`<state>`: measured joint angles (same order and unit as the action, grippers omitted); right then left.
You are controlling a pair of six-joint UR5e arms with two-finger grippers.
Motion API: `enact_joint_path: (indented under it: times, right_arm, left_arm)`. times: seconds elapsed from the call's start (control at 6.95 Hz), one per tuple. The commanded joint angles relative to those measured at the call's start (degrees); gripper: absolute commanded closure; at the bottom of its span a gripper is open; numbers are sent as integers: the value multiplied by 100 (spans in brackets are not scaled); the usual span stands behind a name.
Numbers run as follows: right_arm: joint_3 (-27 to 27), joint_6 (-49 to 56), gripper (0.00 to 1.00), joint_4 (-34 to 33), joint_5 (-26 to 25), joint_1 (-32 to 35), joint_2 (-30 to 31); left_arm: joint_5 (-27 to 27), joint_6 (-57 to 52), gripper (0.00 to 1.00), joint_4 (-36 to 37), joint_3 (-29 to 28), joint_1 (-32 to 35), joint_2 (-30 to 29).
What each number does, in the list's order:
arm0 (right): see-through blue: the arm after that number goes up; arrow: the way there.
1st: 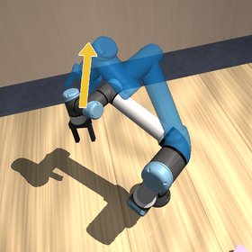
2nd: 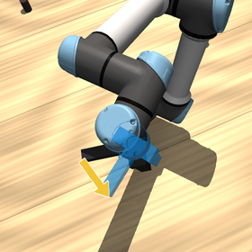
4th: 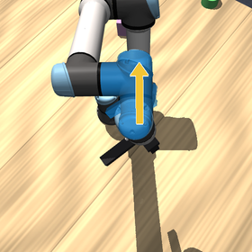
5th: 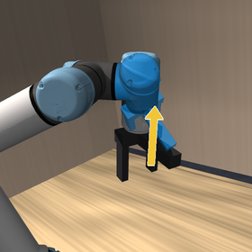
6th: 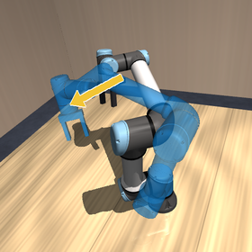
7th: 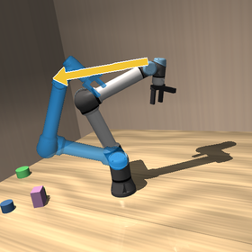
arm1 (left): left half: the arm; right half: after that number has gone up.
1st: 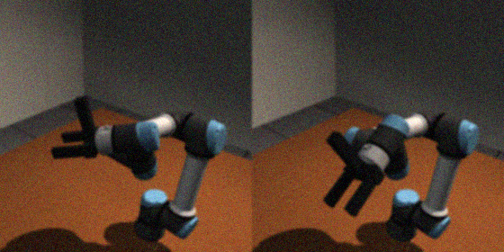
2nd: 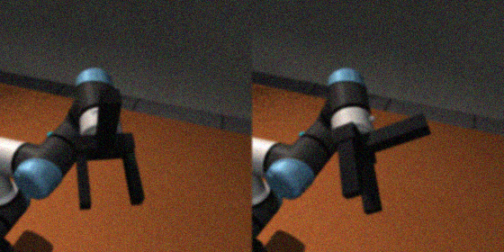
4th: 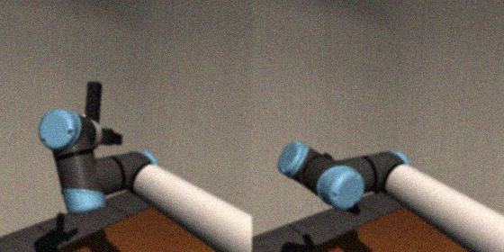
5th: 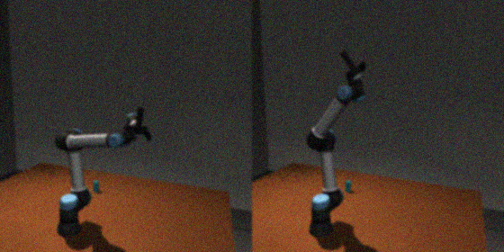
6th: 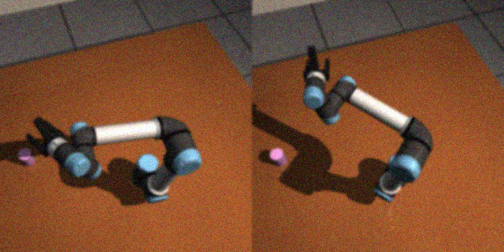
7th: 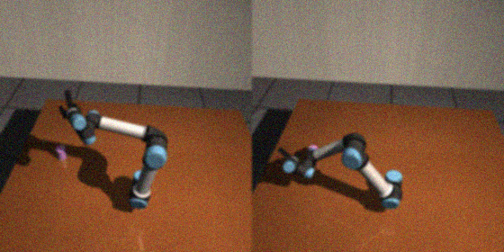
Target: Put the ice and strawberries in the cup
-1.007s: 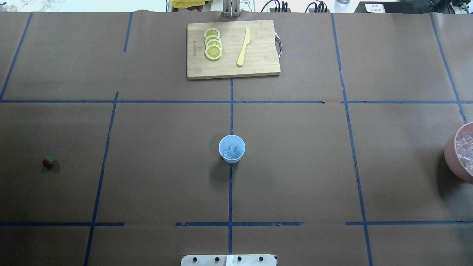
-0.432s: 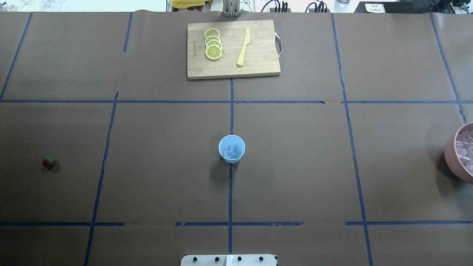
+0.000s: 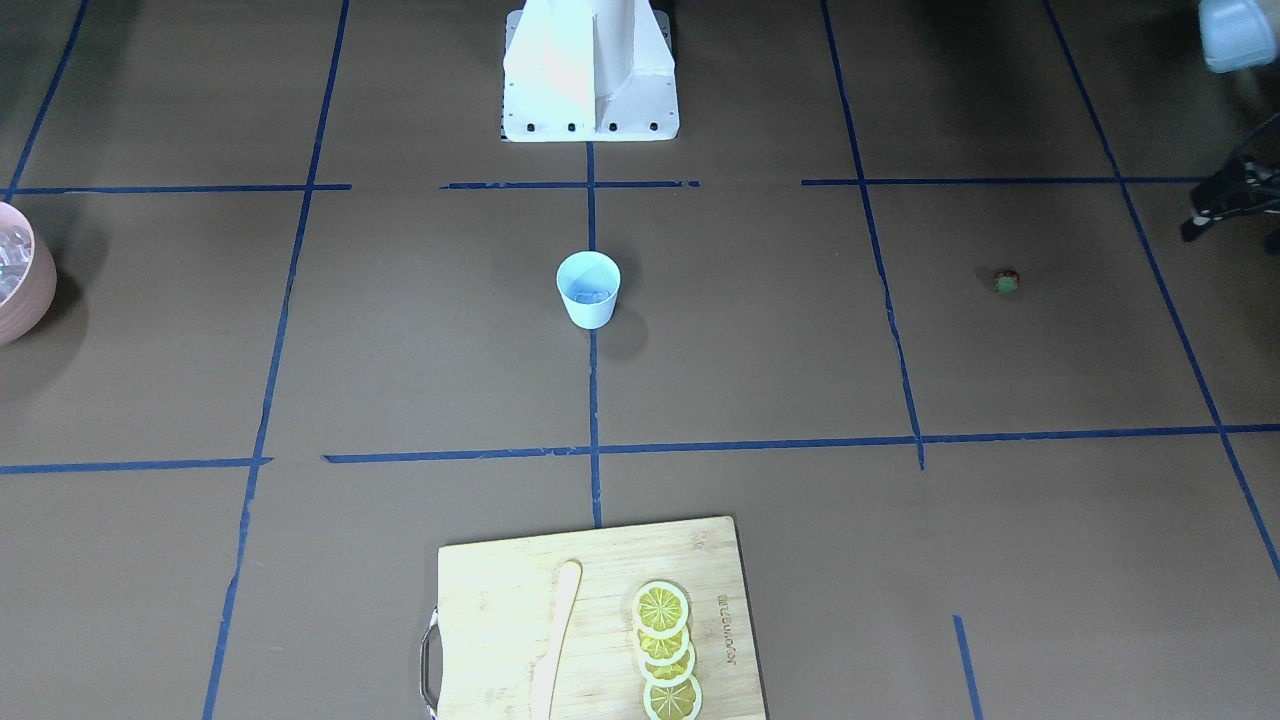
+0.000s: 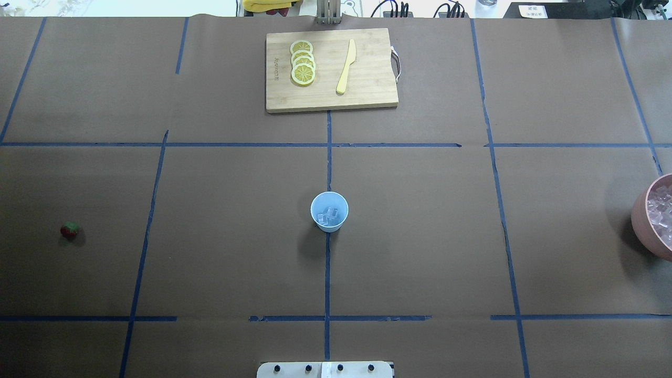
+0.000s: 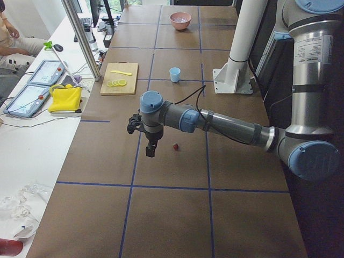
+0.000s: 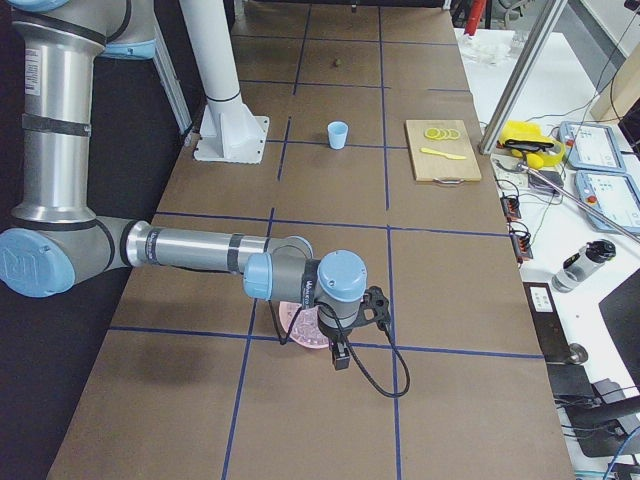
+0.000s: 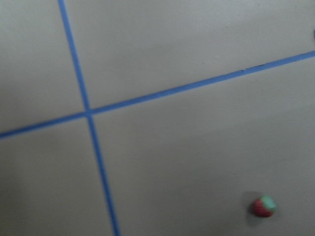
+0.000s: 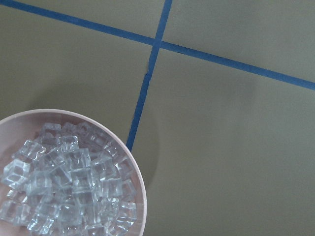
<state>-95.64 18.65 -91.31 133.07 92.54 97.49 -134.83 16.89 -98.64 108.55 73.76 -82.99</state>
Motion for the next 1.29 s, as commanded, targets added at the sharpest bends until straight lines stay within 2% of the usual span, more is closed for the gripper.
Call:
enact_joint_path:
  times: [0.0, 0.29, 0.43, 0.72, 1.15]
  right_arm:
    - [-34, -10, 1, 8, 0, 1, -2]
    - [-25, -19, 1, 8, 9, 1, -2]
    - [-25, -19, 1, 8, 9, 1, -2]
    - [-25, -10, 1, 8, 9, 1, -2]
    - [-25, -10, 1, 8, 9, 27, -2]
  left_arm:
    - [296, 1748, 0, -1363, 17, -885, 379]
    - [1253, 2883, 0, -2199, -96, -1939, 529]
    - [1457, 3090, 0, -2525, -271, -2222, 529]
    - [1529, 3110, 0, -3080, -736, -2348, 469]
    - [1530, 3118, 2, -3179, -887, -2532, 380]
